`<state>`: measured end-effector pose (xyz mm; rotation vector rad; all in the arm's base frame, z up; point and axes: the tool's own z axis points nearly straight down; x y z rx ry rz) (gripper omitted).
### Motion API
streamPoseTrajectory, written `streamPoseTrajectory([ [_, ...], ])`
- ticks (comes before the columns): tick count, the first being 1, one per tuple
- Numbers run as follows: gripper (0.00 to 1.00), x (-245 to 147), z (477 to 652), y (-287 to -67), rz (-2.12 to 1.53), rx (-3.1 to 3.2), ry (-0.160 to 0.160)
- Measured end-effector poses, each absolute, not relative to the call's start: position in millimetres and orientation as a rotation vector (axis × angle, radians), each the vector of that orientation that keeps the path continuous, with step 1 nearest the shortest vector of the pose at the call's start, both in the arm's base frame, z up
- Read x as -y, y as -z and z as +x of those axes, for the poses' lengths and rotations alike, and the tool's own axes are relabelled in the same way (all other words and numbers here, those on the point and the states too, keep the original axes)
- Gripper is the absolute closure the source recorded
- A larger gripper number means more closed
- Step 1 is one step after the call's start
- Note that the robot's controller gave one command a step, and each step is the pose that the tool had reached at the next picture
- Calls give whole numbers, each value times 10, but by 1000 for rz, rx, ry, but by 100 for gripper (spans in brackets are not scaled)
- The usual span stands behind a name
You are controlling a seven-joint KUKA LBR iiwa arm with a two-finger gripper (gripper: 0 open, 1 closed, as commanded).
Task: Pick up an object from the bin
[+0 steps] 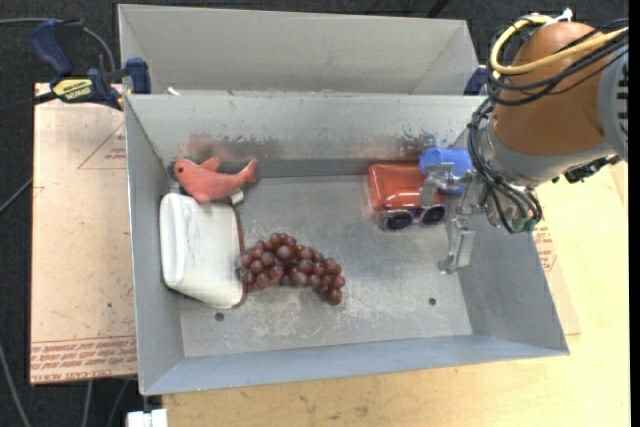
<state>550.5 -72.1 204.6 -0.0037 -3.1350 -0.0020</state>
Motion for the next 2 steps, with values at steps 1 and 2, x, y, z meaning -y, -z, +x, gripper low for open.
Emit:
streamPoseTrajectory([
  [1,0,719,5518,-2090,-1,3142,0],
  [2,0,601,5776,-1952,-75,3146,-1],
])
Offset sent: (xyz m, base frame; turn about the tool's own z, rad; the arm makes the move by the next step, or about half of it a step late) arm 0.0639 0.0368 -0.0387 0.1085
